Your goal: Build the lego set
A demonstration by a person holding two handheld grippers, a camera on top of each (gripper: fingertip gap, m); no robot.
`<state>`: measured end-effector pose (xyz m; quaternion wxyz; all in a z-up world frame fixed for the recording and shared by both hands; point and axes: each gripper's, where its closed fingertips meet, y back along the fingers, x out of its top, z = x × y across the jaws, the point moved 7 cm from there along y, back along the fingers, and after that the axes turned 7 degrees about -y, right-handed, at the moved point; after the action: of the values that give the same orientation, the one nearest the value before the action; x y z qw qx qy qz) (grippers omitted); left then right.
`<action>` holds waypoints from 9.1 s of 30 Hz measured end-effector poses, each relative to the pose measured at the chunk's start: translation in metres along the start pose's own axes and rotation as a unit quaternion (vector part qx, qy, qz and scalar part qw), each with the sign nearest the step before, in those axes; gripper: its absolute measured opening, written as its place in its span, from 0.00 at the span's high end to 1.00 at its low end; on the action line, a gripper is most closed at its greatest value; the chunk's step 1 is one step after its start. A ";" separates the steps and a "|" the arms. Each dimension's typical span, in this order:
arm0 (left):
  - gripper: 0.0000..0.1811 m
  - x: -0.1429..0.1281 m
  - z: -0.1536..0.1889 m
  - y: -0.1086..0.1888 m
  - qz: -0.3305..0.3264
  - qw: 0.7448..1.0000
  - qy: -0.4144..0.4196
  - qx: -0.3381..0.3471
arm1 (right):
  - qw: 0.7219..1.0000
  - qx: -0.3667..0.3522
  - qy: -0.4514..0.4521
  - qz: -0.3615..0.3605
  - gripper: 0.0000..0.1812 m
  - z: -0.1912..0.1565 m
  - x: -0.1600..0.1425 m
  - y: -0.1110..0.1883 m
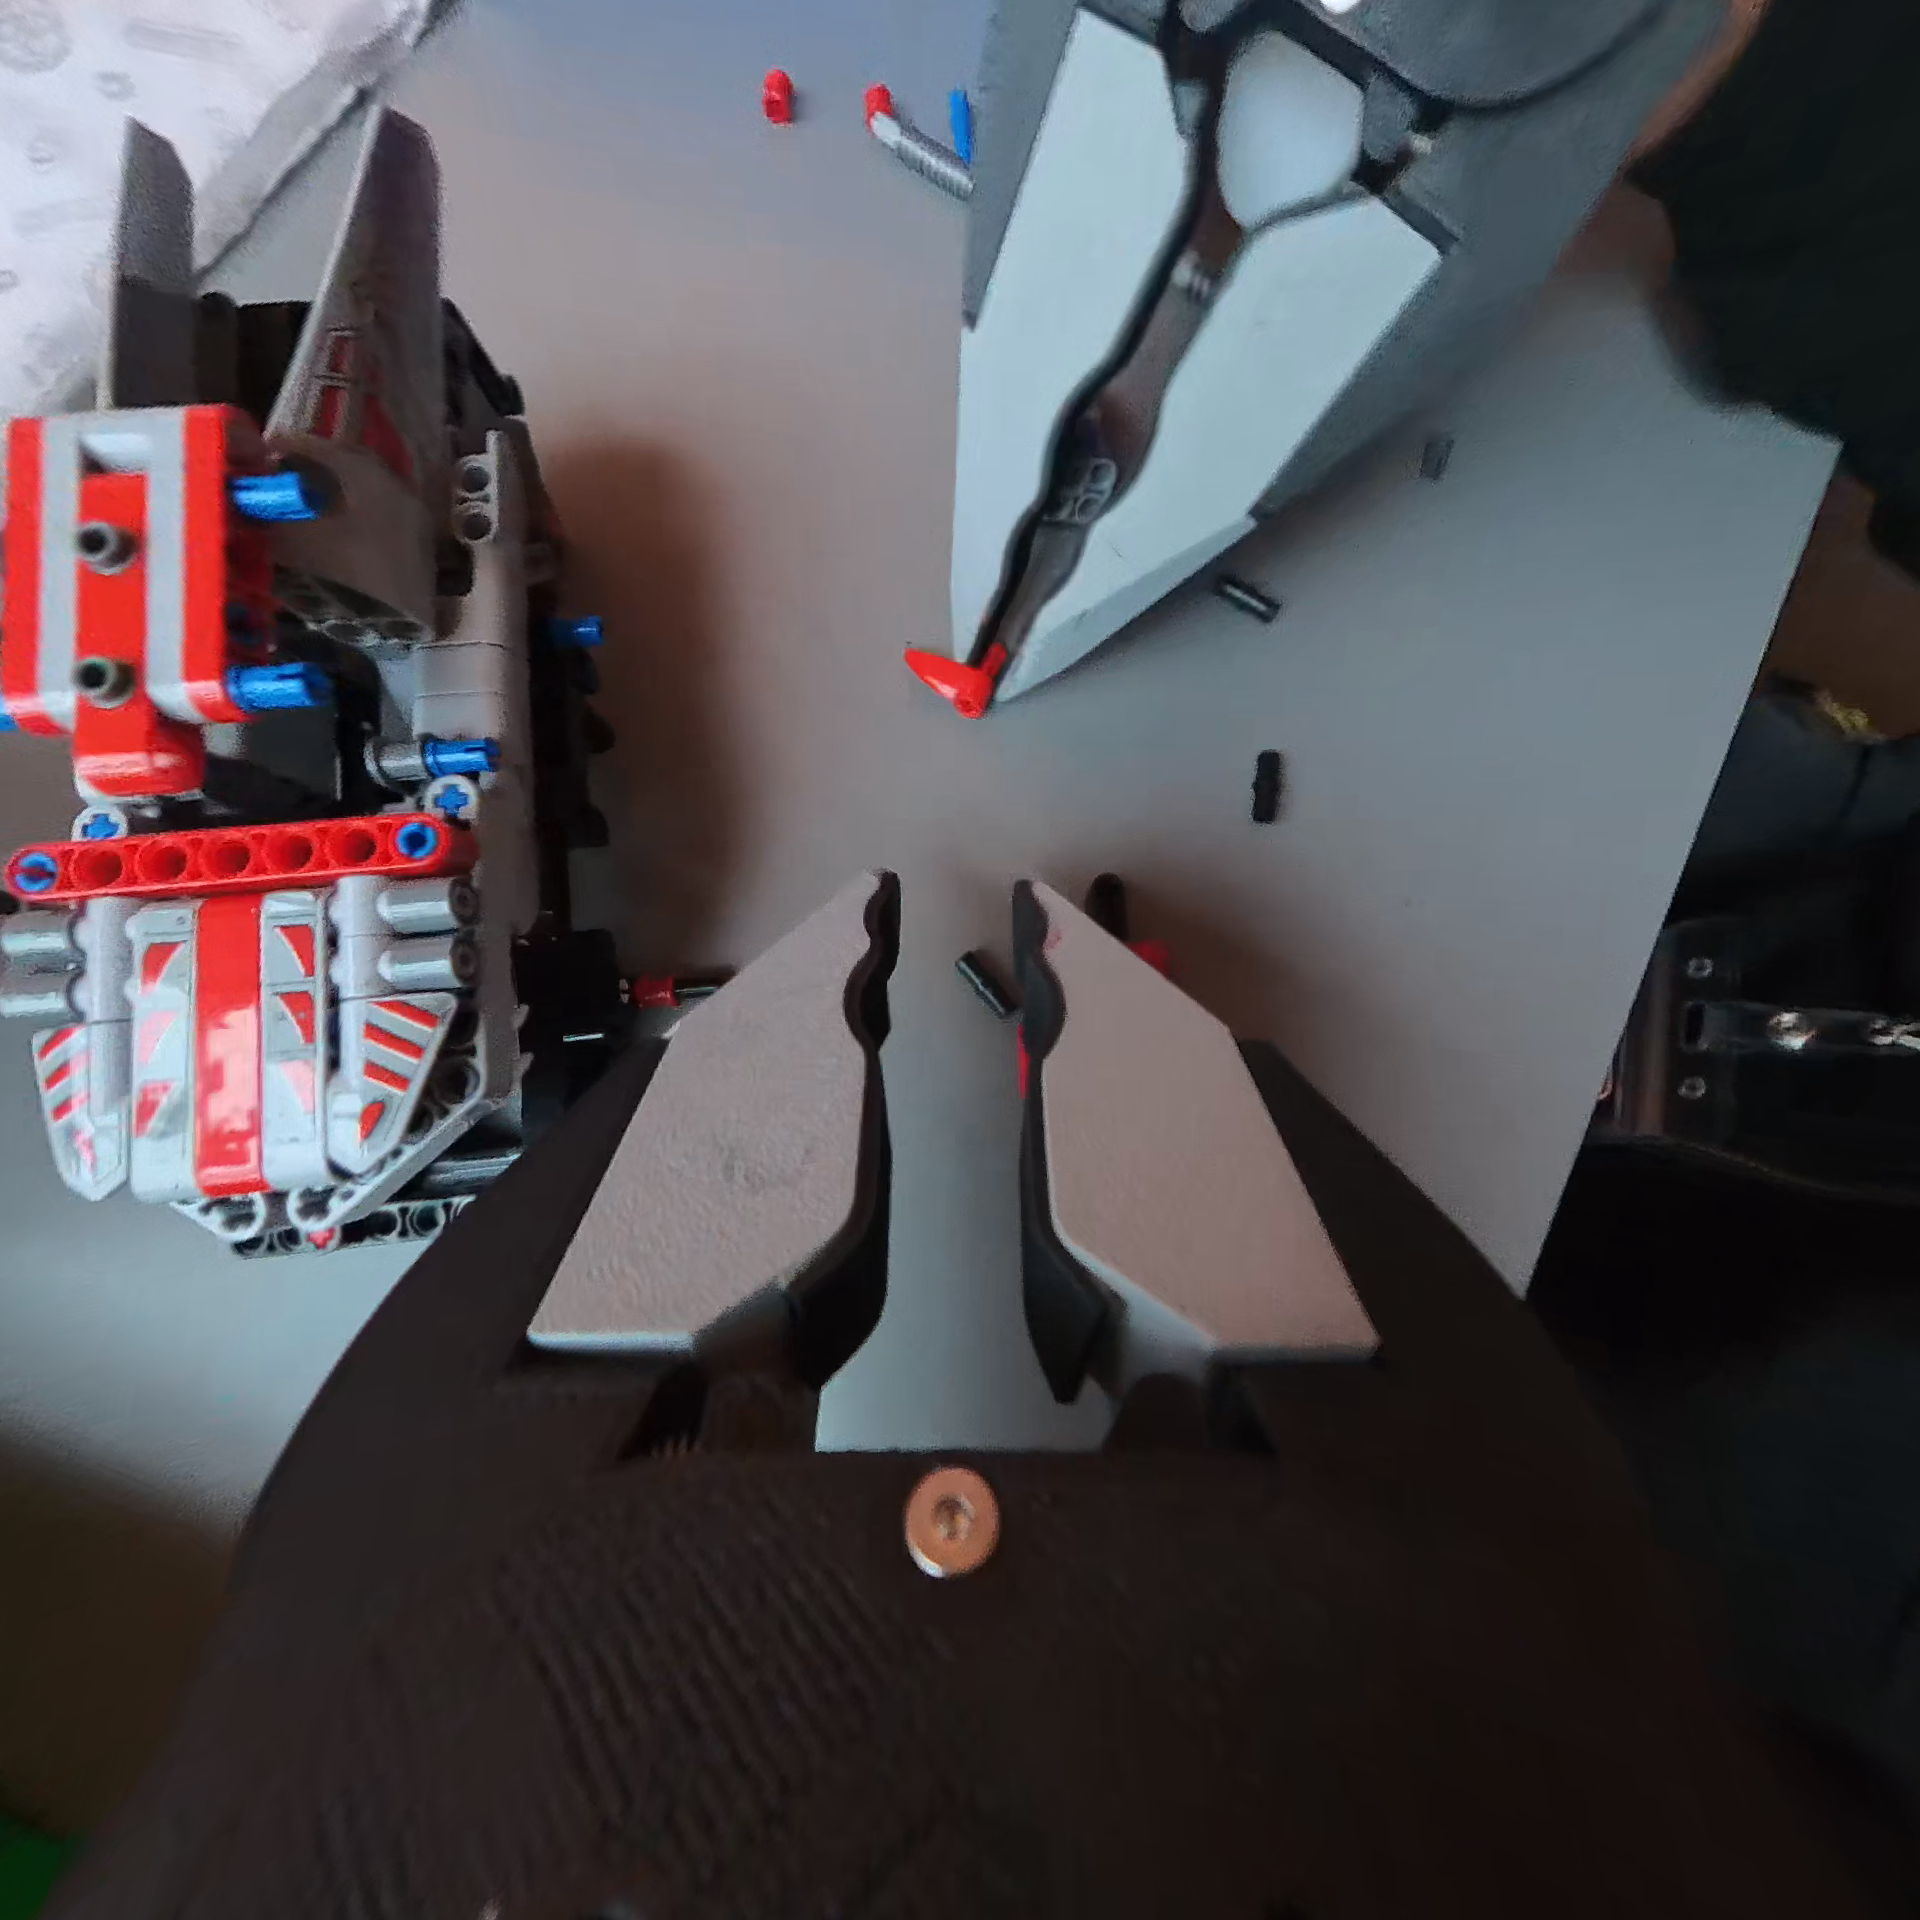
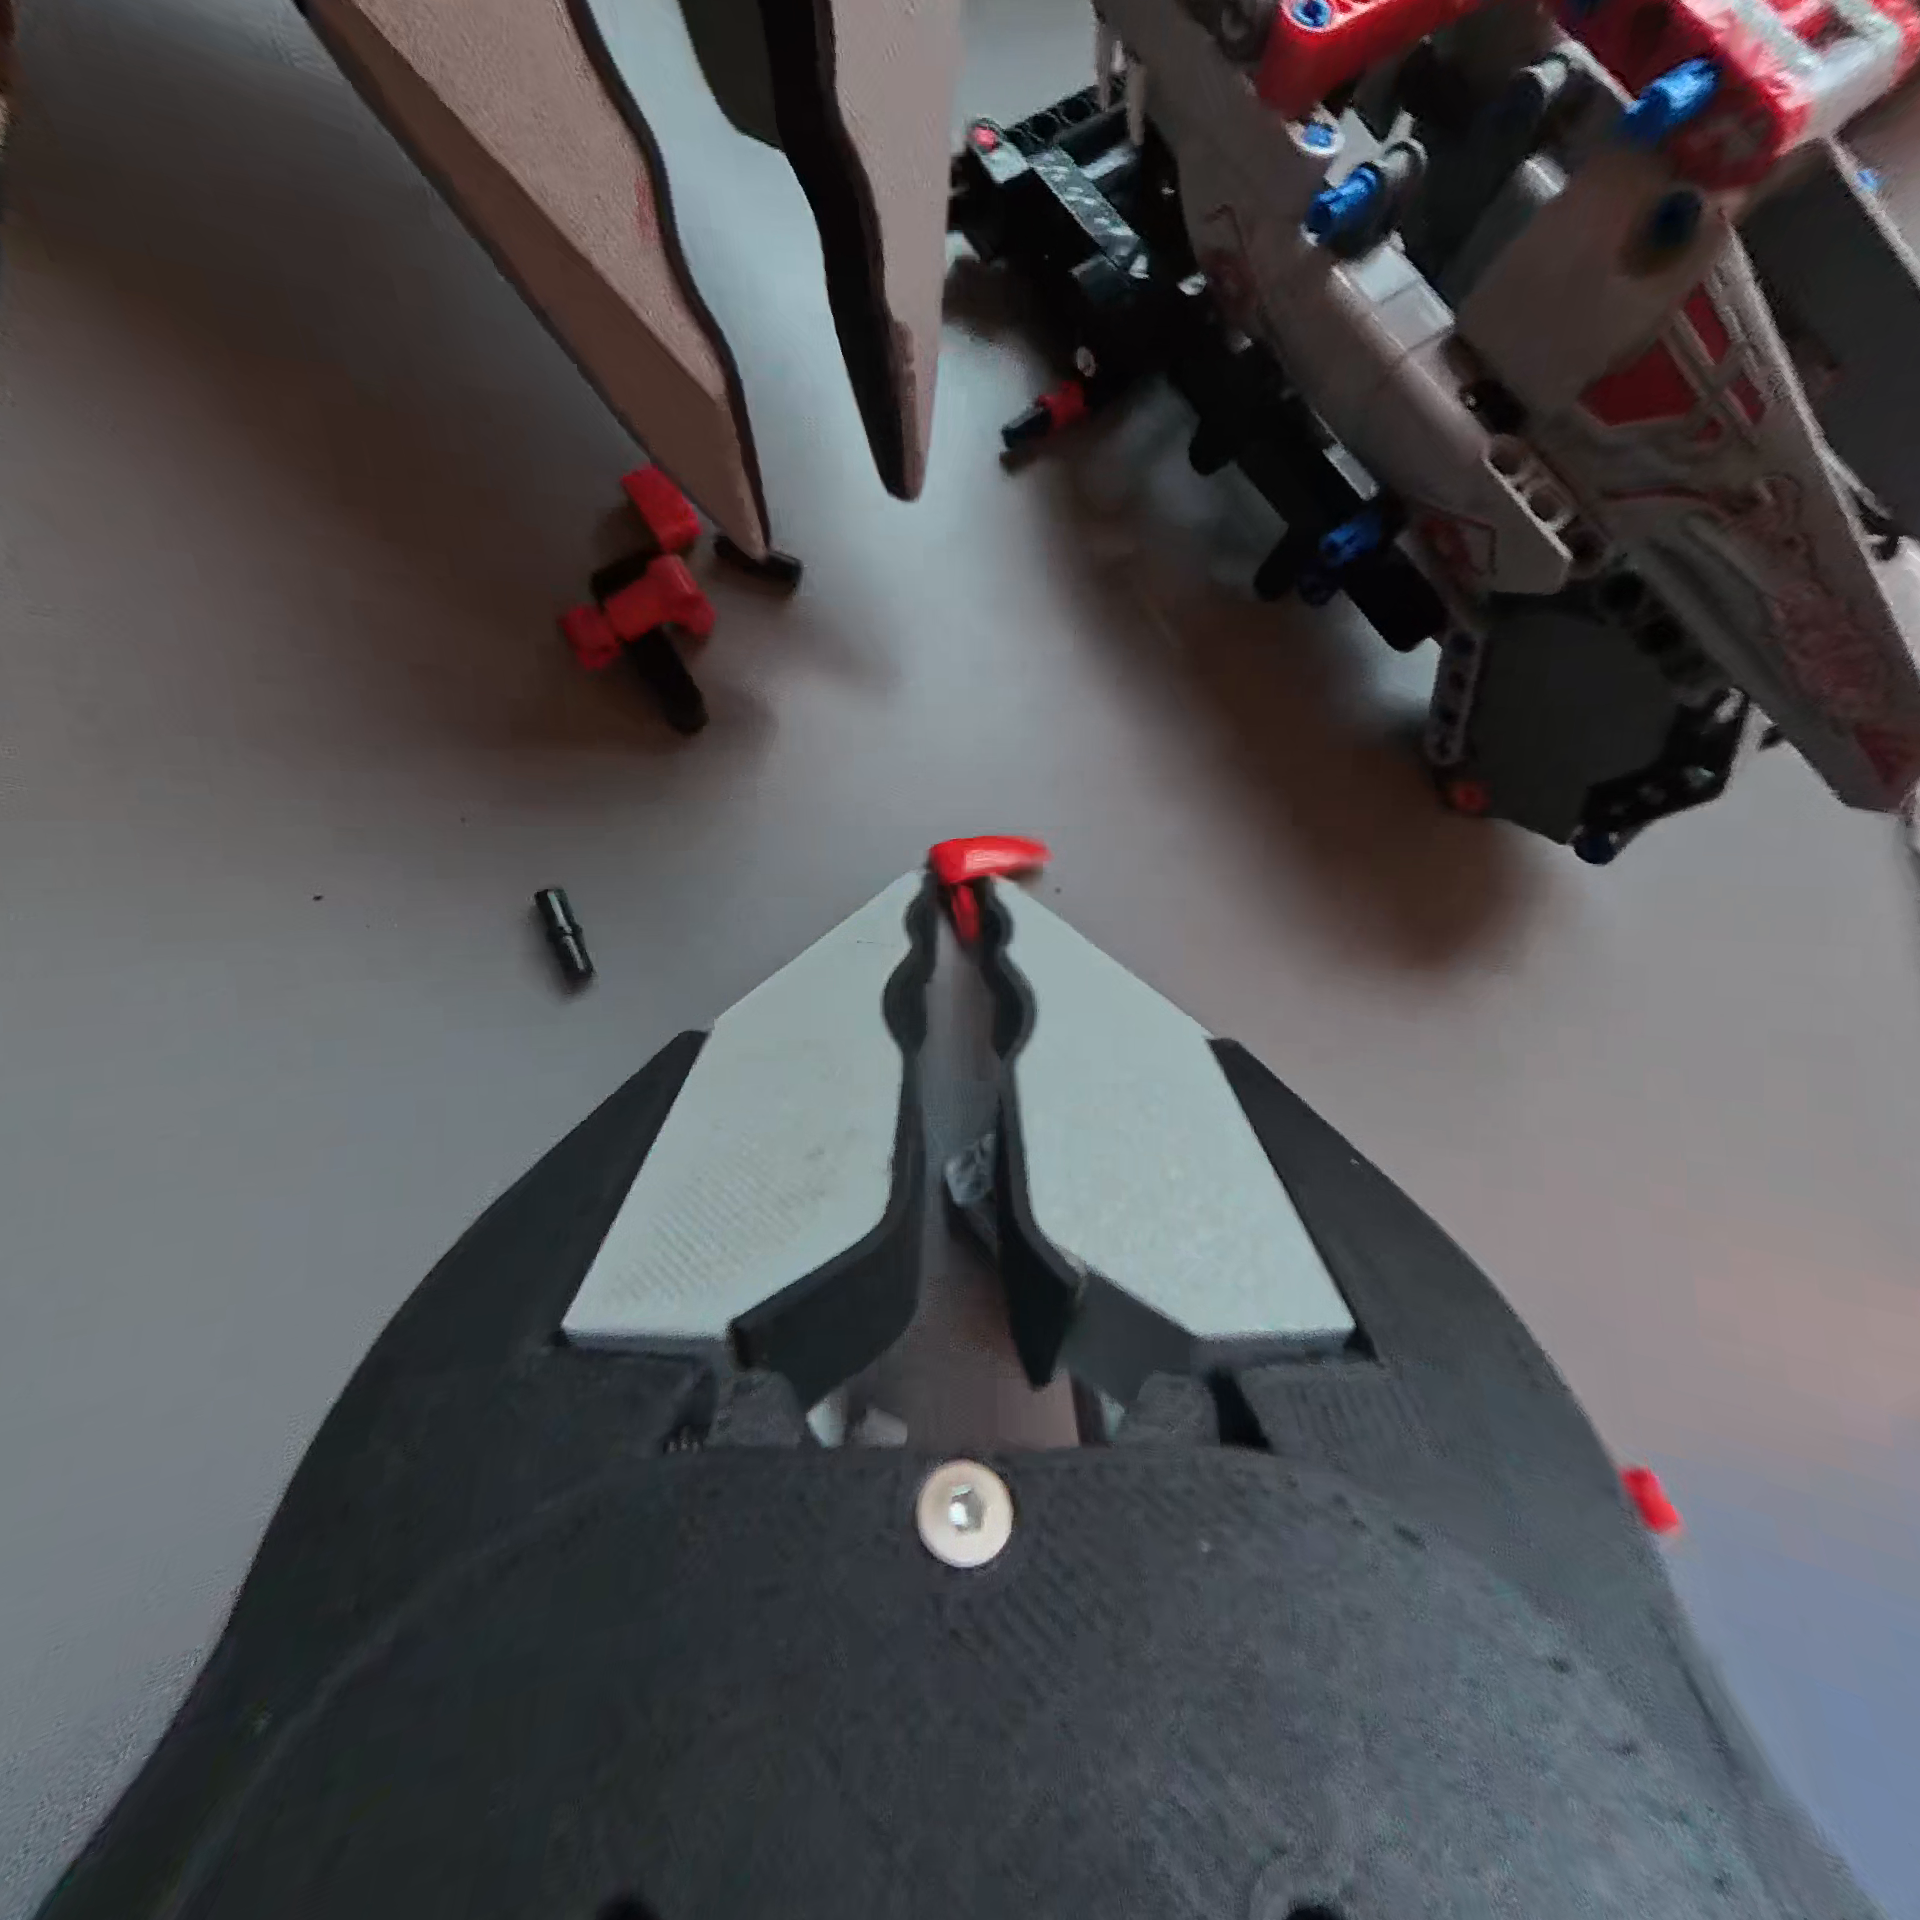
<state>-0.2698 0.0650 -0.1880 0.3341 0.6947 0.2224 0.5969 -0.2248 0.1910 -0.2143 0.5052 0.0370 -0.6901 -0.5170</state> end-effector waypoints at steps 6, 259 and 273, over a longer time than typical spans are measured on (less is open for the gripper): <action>0.86 0.002 0.003 -0.002 0.008 0.997 -0.067 0.023 | 0.998 0.040 -0.054 0.008 1.00 0.001 0.001 0.002; 0.98 0.039 0.014 0.045 0.221 0.960 0.131 -0.108 | 0.842 -0.402 0.337 0.122 1.00 -0.065 0.068 0.052; 0.99 0.043 0.017 0.046 0.231 0.972 0.037 0.028 | 0.836 -0.431 0.295 0.167 1.00 -0.054 0.063 0.049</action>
<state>-0.2493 0.0611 -0.1264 0.1589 0.7137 0.0854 0.6769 -0.1924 0.1408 -0.1386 0.7280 -0.1500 -0.2115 -0.6346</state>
